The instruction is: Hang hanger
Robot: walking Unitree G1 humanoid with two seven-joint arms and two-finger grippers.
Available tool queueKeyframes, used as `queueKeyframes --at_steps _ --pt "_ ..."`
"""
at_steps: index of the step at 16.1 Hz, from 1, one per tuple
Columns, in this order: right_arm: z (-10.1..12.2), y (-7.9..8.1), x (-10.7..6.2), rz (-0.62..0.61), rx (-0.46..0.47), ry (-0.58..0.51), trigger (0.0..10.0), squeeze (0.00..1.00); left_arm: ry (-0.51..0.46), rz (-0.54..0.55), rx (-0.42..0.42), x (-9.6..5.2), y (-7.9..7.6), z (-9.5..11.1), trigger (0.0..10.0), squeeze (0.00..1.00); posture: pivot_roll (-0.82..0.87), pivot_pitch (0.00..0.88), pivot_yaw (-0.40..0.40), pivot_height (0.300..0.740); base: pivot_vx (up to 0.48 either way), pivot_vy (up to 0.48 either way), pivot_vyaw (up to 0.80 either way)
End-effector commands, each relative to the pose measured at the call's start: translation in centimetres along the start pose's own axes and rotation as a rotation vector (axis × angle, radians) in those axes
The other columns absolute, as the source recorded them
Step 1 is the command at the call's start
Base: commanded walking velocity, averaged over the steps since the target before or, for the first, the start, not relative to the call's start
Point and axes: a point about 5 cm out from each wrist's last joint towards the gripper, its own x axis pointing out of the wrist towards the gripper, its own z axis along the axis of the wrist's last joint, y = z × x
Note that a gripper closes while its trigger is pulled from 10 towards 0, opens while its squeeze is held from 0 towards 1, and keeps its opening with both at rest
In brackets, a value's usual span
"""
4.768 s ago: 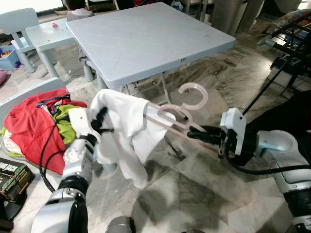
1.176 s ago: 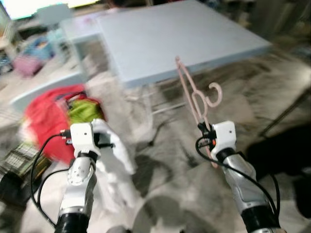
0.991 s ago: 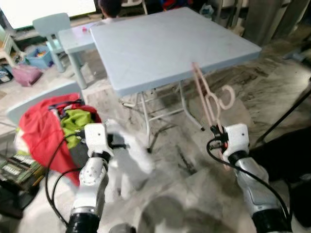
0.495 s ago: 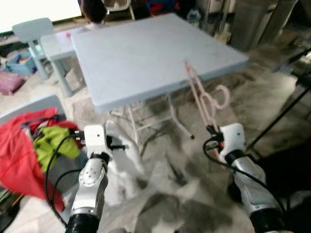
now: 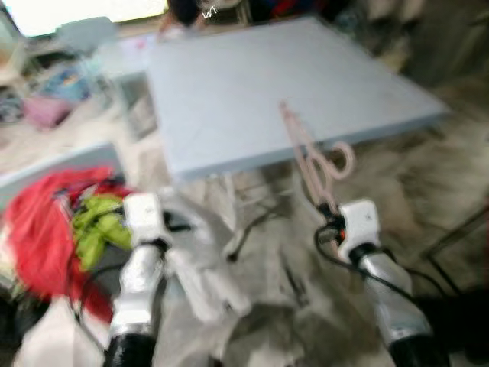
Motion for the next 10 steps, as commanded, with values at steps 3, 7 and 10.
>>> queueKeyframes --at_steps 3,7,10 --pt "1.5 1.1 1.2 0.029 0.014 -0.066 10.0 0.00 -0.029 0.024 0.028 0.2 1.1 0.8 10.0 0.00 -0.05 0.000 0.049 0.740 0.000 -0.105 0.53" --pt "2.1 1.1 1.8 0.035 0.004 -0.081 10.0 0.00 -0.038 0.022 0.026 0.6 1.0 1.1 10.0 0.00 -0.05 0.000 0.048 0.740 0.000 -0.342 0.00" --pt "2.0 0.6 1.8 0.016 -0.001 -0.078 10.0 0.00 -0.034 0.026 0.030 0.6 1.2 1.1 10.0 0.00 -0.05 0.000 0.050 0.740 0.000 -0.405 0.00"
